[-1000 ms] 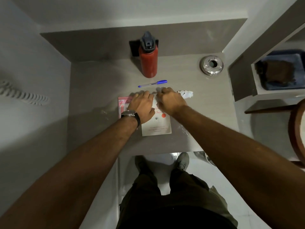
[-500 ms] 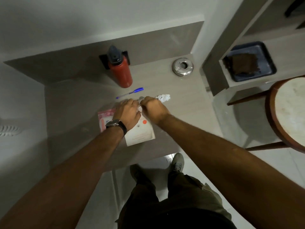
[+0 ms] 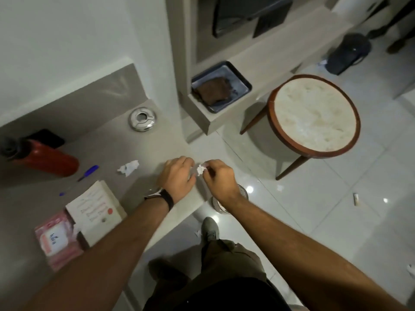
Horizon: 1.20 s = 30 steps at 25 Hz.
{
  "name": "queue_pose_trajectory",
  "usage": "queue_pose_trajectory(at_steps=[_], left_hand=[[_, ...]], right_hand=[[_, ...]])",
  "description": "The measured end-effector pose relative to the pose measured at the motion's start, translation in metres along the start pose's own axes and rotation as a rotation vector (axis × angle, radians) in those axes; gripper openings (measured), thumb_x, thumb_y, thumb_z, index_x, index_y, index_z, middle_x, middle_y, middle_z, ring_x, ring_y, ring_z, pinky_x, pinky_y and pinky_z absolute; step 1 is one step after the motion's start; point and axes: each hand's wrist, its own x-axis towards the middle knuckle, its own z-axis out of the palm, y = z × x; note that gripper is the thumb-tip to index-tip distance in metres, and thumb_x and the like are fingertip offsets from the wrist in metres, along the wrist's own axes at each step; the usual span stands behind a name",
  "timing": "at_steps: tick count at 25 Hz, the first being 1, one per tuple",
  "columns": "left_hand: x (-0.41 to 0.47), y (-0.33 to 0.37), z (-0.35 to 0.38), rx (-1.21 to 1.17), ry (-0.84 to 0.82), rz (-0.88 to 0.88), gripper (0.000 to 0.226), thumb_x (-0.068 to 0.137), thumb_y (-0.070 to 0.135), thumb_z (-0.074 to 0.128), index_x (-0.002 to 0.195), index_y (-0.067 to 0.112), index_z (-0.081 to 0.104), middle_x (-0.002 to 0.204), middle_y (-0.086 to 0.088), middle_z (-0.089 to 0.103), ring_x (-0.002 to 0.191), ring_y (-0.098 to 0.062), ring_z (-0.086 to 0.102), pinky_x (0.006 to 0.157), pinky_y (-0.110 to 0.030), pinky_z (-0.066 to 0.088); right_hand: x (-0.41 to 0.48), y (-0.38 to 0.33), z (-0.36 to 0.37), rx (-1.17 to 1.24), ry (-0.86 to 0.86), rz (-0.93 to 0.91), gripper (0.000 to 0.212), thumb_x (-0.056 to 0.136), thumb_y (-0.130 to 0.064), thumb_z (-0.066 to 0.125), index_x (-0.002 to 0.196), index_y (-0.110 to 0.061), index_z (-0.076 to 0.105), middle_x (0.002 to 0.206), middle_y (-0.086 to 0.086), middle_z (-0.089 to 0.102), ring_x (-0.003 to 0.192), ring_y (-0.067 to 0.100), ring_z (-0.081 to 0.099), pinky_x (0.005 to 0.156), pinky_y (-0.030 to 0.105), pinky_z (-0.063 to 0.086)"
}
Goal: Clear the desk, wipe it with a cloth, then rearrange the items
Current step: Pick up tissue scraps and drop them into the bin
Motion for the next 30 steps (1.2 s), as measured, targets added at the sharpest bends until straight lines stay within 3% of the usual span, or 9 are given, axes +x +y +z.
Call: queue_pose_trajectory(at_steps=[3, 6, 10, 14, 19, 22, 25, 28, 30], left_hand=[[0.026, 0.065, 0.046, -0.013, -0.095, 0.088, 0.015, 0.091, 0.025, 0.057, 0.106, 0.021, 0.062, 0.103, 0.002, 0.067, 0.094, -0.020, 0.062, 0.089, -0.034, 0.047], [0.044, 0.102, 0.090, 0.009, -0.205, 0.123, 0.017, 0.091, 0.023, 0.055, 0.106, 0.019, 0.061, 0.107, 0.000, 0.067, 0.097, -0.022, 0.061, 0.085, -0.033, 0.043], [0.074, 0.108, 0.128, 0.012, -0.273, 0.164, 0.017, 0.089, 0.020, 0.054, 0.104, 0.017, 0.062, 0.103, -0.001, 0.067, 0.096, -0.024, 0.062, 0.091, -0.038, 0.046], [0.099, 0.083, 0.154, -0.011, -0.200, 0.174, 0.009, 0.085, 0.020, 0.061, 0.095, 0.019, 0.062, 0.091, 0.002, 0.066, 0.084, -0.022, 0.063, 0.086, -0.042, 0.049], [0.118, 0.043, 0.167, -0.036, -0.070, 0.169, 0.008, 0.085, 0.024, 0.061, 0.092, 0.027, 0.057, 0.082, 0.012, 0.058, 0.071, -0.010, 0.054, 0.079, -0.032, 0.046], [0.120, 0.032, 0.171, -0.040, -0.049, 0.199, 0.010, 0.085, 0.023, 0.060, 0.093, 0.026, 0.057, 0.083, 0.011, 0.058, 0.072, -0.011, 0.054, 0.080, -0.031, 0.043], [0.116, 0.032, 0.165, -0.078, -0.010, 0.177, 0.013, 0.086, 0.021, 0.061, 0.098, 0.023, 0.059, 0.088, 0.009, 0.058, 0.075, -0.011, 0.052, 0.080, -0.034, 0.048], [0.105, 0.034, 0.135, -0.087, 0.157, 0.155, 0.016, 0.084, 0.020, 0.062, 0.100, 0.021, 0.062, 0.088, 0.007, 0.060, 0.074, -0.004, 0.042, 0.072, -0.030, 0.044], [0.090, 0.032, 0.103, -0.099, 0.227, 0.123, 0.016, 0.083, 0.021, 0.061, 0.099, 0.020, 0.062, 0.089, 0.006, 0.060, 0.078, -0.009, 0.052, 0.071, -0.032, 0.044]], right_hand=[[-0.011, 0.072, -0.028, 0.044, 0.111, 0.218, 0.016, 0.093, -0.019, 0.066, 0.107, -0.023, 0.072, 0.103, -0.009, 0.073, 0.086, 0.007, 0.068, 0.084, 0.025, 0.058], [-0.020, 0.141, -0.035, 0.082, 0.147, 0.441, 0.017, 0.090, -0.013, 0.067, 0.105, -0.019, 0.073, 0.097, -0.005, 0.075, 0.081, 0.010, 0.070, 0.083, 0.030, 0.060], [-0.030, 0.219, -0.009, 0.072, 0.052, 0.671, 0.021, 0.091, -0.009, 0.062, 0.107, -0.013, 0.074, 0.097, 0.007, 0.078, 0.091, 0.027, 0.073, 0.085, 0.036, 0.060], [-0.029, 0.289, 0.047, 0.029, -0.080, 0.845, 0.027, 0.098, -0.010, 0.052, 0.114, -0.010, 0.074, 0.109, 0.015, 0.075, 0.103, 0.034, 0.070, 0.091, 0.039, 0.060], [-0.010, 0.336, 0.104, 0.005, -0.165, 0.933, 0.031, 0.100, -0.010, 0.051, 0.122, -0.013, 0.073, 0.123, 0.016, 0.072, 0.117, 0.034, 0.066, 0.102, 0.036, 0.054], [-0.003, 0.346, 0.116, -0.032, -0.198, 0.952, 0.031, 0.100, -0.010, 0.052, 0.124, -0.008, 0.072, 0.124, 0.019, 0.071, 0.119, 0.037, 0.064, 0.101, 0.036, 0.054], [-0.005, 0.340, 0.108, -0.072, -0.213, 0.958, 0.034, 0.102, -0.008, 0.047, 0.124, -0.004, 0.071, 0.126, 0.021, 0.070, 0.121, 0.038, 0.062, 0.103, 0.037, 0.052], [-0.006, 0.311, 0.081, -0.062, -0.152, 0.932, 0.034, 0.101, -0.005, 0.047, 0.125, -0.004, 0.072, 0.128, 0.018, 0.071, 0.122, 0.036, 0.063, 0.108, 0.037, 0.050], [-0.006, 0.280, 0.056, -0.038, -0.087, 0.873, 0.029, 0.099, -0.006, 0.054, 0.122, -0.004, 0.073, 0.124, 0.017, 0.073, 0.120, 0.036, 0.065, 0.108, 0.038, 0.050]])
